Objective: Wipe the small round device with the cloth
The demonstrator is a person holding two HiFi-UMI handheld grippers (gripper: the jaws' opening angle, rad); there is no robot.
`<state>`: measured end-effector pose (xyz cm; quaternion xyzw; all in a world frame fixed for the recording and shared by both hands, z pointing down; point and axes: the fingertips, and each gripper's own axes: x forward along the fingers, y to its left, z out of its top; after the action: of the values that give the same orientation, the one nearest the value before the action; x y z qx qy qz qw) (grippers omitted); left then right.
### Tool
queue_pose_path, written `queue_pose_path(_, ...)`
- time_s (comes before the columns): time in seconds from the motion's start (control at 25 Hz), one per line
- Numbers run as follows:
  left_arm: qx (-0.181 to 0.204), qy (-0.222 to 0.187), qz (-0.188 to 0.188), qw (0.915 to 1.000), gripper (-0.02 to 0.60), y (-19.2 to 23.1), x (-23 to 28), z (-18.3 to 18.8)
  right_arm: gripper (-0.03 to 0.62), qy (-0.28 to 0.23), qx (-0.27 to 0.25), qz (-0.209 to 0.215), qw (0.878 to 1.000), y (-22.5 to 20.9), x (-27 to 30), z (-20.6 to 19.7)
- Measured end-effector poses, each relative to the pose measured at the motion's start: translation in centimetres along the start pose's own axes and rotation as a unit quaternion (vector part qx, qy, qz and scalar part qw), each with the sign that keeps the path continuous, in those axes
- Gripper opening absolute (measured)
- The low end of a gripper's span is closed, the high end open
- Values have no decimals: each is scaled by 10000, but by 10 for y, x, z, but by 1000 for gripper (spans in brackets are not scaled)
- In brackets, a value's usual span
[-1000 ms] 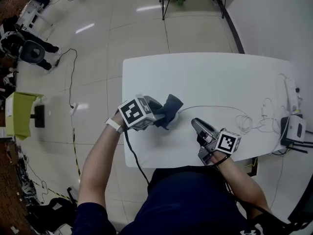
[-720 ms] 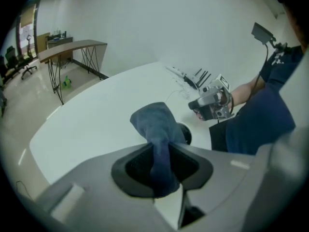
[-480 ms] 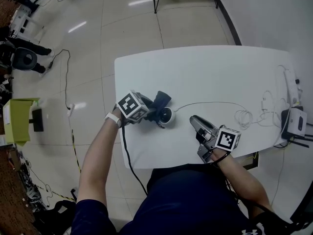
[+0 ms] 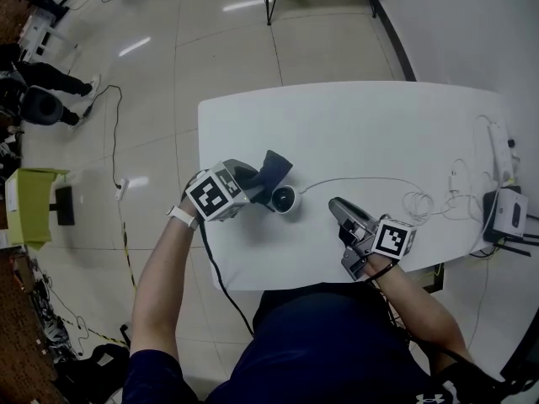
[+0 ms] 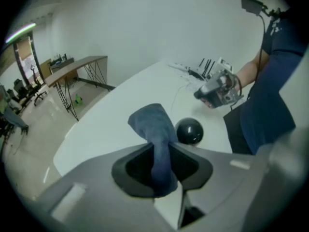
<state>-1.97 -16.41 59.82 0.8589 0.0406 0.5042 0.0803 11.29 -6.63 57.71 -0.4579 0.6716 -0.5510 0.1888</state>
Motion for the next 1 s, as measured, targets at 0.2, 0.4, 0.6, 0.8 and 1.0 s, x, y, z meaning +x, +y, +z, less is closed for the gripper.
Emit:
queue_pose_path(0.2,1096,-218,-187,9936,94,-43,-38,46,103,115,53,42,9999,0,-1,-7)
queue_pose_path(0.4,2427,774,-327,9664,94,-67,-25,46,100,126,-2,-7,9999,0,-1,-7)
queue_pose_path(0.6,2557,1047,-554,9595,94,-52,-8,40,97,-19,72,-49,10000,1,-3,-1)
queue_pose_path(0.8,2596,1333,-628,9544,94,-21,4,32,97,-168,236,-135,9995,-4,-3,0)
queue_pose_path(1.0,2719,1630,-778,9452,94,-10,44,16,97,-286,344,-202,9988,-15,-8,6)
